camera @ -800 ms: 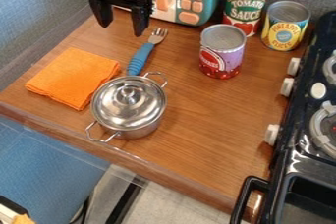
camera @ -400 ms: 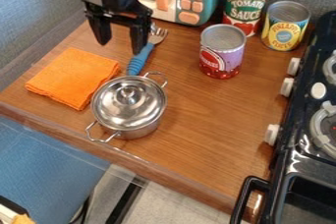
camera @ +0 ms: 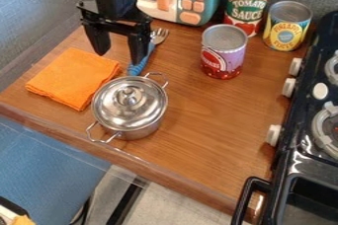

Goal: Move the pot cover from the top of the silver pot to behind the blue fork

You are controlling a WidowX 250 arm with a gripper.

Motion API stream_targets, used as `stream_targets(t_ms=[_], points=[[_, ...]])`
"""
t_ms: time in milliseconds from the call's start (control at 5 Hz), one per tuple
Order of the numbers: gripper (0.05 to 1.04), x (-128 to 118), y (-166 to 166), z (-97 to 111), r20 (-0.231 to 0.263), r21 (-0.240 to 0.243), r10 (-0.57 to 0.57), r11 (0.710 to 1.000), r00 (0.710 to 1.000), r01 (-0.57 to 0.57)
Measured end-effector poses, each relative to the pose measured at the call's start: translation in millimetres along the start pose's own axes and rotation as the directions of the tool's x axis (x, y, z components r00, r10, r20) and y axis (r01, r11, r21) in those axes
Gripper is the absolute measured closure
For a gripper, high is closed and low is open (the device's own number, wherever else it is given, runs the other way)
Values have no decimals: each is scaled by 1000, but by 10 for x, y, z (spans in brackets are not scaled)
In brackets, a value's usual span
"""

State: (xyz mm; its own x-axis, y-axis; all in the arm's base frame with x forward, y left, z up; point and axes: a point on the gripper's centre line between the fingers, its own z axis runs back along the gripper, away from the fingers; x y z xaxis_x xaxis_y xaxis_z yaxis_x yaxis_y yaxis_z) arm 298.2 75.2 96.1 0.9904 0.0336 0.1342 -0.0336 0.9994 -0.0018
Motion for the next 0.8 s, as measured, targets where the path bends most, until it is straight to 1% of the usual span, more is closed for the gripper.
stream_targets(t_ms=[200,400,600,800], points=[[84,-143,-128,-99,-20,4,-57,998,998,57],[84,-254,-212,-163,-35,21,-99,995,995,100],[112,-345,-273,-256,-53,42,-133,990,990,135],[268,-340,-276,-268,-50,58,-139,988,989,142]])
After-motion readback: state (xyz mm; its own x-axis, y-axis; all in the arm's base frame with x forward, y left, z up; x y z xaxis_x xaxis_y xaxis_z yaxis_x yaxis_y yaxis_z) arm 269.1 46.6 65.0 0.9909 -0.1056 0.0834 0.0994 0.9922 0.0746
